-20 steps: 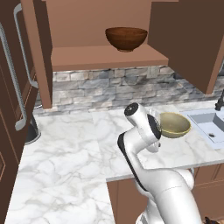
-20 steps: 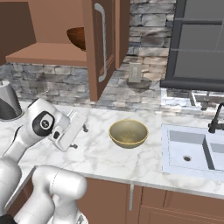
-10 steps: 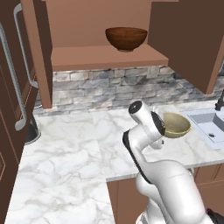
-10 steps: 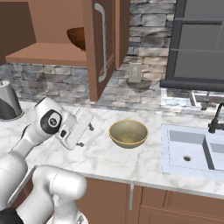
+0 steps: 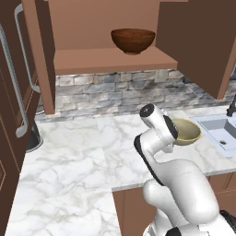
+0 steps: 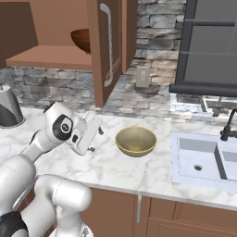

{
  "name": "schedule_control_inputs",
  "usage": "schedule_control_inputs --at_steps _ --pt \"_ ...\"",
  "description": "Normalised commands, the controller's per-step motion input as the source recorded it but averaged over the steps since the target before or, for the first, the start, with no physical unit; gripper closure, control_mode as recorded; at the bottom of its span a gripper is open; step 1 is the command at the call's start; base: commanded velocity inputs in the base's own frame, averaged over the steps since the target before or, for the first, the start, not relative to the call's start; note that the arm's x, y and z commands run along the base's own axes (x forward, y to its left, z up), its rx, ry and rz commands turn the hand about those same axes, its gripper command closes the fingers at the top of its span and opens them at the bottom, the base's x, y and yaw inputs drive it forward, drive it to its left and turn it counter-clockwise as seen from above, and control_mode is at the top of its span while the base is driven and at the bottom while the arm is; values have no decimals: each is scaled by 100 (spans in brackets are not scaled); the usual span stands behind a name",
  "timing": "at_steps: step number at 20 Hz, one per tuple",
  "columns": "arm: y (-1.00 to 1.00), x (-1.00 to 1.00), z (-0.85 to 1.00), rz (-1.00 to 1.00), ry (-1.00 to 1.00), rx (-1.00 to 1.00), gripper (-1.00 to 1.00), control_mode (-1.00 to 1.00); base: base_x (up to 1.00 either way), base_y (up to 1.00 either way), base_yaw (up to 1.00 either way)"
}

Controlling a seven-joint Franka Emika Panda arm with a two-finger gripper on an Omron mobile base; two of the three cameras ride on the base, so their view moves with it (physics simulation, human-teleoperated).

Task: Open the cabinet. Pick the bowls from the counter and place them in the cabinet. Then close the cabinet.

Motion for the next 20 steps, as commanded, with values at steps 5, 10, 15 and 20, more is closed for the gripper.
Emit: schedule_control_inputs --at_steps 5,10,15,20 --pt "-12 23 -4 11 1 6 -100 -100 0 0 0" --pt "-20 14 -3 8 6 7 -100 -100 0 0 0" --pt "-30 8 -1 2 2 7 -100 -100 0 0 0" --pt "-22 7 0 0 1 2 -100 -100 0 0 0"
